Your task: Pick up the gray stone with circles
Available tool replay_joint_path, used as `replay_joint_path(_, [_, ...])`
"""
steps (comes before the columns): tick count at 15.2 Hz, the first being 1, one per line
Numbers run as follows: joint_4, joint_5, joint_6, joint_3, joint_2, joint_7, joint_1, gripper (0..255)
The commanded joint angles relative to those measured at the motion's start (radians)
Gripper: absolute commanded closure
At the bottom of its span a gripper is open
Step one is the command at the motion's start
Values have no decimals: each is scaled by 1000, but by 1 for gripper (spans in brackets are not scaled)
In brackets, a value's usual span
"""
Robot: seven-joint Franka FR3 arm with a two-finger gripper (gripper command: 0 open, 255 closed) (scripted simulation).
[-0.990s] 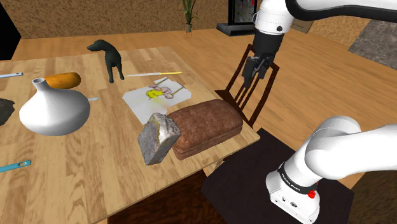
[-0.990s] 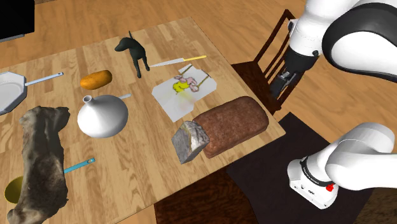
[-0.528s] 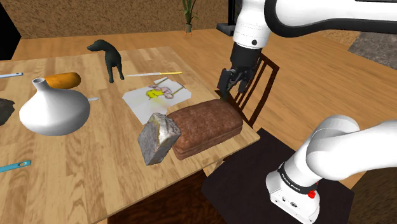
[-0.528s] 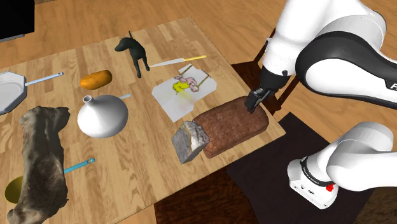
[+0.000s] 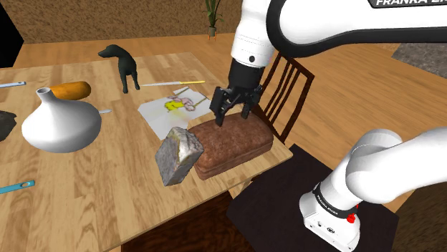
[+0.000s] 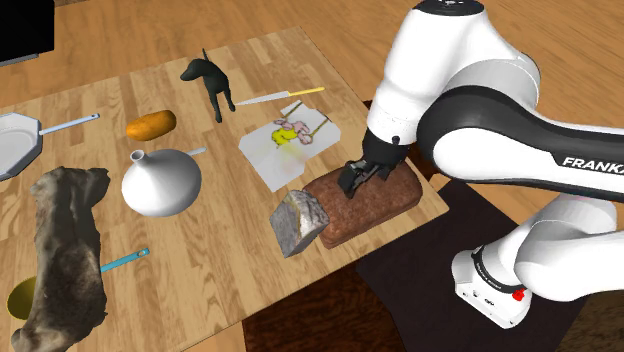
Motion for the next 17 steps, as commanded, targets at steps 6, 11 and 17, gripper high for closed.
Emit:
replay_joint_path(6, [97,69,175,124,181,154,7,0])
replay_joint_path(11, [116,77,251,164,247,196,8,0])
replay_joint_path(17, [62,86,328,178,272,181,11,0])
